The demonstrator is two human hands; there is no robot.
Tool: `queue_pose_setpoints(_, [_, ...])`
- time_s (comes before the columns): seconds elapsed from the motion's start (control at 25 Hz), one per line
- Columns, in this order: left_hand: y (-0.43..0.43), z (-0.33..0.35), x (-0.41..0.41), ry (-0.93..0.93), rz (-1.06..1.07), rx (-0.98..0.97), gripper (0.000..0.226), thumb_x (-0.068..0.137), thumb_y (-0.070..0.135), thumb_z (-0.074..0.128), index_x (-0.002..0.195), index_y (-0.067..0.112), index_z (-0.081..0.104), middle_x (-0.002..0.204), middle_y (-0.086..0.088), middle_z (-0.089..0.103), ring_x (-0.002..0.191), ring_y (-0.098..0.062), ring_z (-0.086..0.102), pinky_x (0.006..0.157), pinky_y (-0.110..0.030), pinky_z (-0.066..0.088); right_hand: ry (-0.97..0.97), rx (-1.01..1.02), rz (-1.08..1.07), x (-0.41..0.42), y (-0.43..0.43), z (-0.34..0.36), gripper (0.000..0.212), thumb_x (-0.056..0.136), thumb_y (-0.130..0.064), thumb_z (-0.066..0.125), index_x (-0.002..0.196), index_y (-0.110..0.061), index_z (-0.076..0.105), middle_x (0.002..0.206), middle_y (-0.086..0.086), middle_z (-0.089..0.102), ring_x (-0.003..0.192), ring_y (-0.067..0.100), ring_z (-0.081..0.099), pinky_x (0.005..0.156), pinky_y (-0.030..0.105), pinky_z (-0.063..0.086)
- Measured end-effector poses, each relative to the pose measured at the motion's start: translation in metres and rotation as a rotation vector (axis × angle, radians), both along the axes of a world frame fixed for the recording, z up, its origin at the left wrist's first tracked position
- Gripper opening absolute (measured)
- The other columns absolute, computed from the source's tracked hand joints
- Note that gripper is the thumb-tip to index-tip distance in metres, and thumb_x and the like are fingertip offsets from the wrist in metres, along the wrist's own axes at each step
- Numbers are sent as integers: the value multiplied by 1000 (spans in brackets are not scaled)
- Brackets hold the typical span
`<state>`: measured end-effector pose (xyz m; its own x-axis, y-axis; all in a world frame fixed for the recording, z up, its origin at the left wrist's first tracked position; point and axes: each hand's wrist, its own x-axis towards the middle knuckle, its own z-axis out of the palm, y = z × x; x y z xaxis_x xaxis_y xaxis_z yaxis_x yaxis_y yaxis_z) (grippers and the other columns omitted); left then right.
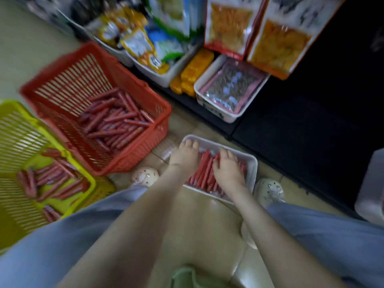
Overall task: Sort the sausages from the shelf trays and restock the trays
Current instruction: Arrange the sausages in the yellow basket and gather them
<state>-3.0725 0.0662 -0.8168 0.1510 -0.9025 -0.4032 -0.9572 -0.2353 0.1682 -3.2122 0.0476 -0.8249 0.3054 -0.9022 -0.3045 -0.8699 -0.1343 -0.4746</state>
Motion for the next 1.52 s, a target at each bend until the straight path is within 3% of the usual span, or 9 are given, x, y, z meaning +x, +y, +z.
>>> queue_pose_setpoints(0.36, [128,199,123,-44,174,-505,36,93,22,45,124,5,50,118,-19,54,110,-38,54,92,-46,45,-246,-341,374,119,68,199,40,92,-20,54,128,-6,48,125,16,53,121,32,46,98,36,36])
queue_pose_setpoints(0.6, [250,189,218,-161,485,-408,36,94,22,47,126,6,48,120,-16,50,113,-36,52,84,-45,46,-180,-430,765,218,108,232,49,94,-22,51,139,-9,37,133,11,45,128,28,38,103,35,31])
queue_pose_setpoints(0.76, [291,120,280,-147,736,-223,41,93,19,47,131,6,42,127,-16,45,116,-36,48,87,-46,46,-108,-398,943,308,127,172,55,92,-15,51,142,-4,32,133,16,45,126,32,38,105,41,32])
queue_pose_setpoints(0.88, [310,48,318,-118,811,-110,60,90,17,51,145,9,28,153,-13,21,128,-33,40,90,-45,49,-29,-324,1115,372,155,90,58,91,-9,48,145,-3,27,136,15,43,127,32,38,105,41,34])
queue_pose_setpoints(0.96, [314,-8,342,-119,833,-40,61,89,18,53,144,10,29,154,-11,17,131,-30,36,91,-43,49,12,-300,1233,407,169,22,60,90,-5,47,146,-2,27,136,16,44,127,33,40,103,41,36])
queue_pose_setpoints(1.12, [309,-109,368,-81,756,176,86,87,41,60,151,13,10,156,-13,10,143,-27,15,114,-42,22,255,-321,1451,440,174,-90,66,91,-8,47,149,-8,17,143,13,35,133,31,33,110,41,25])
queue_pose_setpoints(1.32, [309,-189,361,34,470,425,125,69,76,57,149,18,-19,157,-11,-18,146,-27,-13,114,-55,-5,589,-376,1612,461,164,-160,40,100,-11,28,140,-12,33,139,7,40,133,25,32,107,43,26])
queue_pose_setpoints(1.4, [311,-202,353,-13,401,460,130,67,77,57,146,17,-26,156,-10,-24,145,-27,-18,112,-56,-10,598,-389,1586,466,167,-170,37,100,-12,30,136,-11,38,137,7,41,133,25,32,103,45,33])
queue_pose_setpoints(1.52, [311,-205,357,-132,390,403,128,72,72,57,144,11,-29,157,-12,-20,145,-29,-15,113,-55,-8,397,-518,1492,472,177,-174,29,98,-18,41,126,-13,46,125,6,47,126,22,41,91,35,46])
